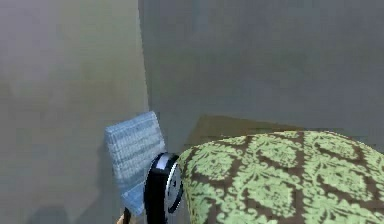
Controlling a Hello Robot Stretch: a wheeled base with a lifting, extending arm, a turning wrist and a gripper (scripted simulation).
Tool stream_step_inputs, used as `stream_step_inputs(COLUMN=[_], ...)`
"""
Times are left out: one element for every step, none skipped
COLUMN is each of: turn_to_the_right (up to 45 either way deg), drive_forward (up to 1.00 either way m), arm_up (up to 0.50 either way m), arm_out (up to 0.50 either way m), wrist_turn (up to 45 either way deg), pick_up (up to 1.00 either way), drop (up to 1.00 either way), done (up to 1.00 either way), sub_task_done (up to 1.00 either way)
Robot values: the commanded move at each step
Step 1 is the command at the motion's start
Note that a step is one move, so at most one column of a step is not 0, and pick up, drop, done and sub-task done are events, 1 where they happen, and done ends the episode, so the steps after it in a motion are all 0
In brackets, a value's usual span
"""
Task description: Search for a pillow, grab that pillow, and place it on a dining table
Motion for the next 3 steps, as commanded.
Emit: stream_step_inputs(turn_to_the_right=[-45.0,-24.0,0.0], drive_forward=[0.00,0.00,0.25], arm_up=[0.00,0.00,0.00], arm_out=[0.00,0.00,0.00], wrist_turn=[0.0,0.0,0.0], pick_up=[0.00,0.00,0.00], drop=[0.00,0.00,0.00], done=[0.00,0.00,0.00], sub_task_done=[0.00,0.00,0.00])
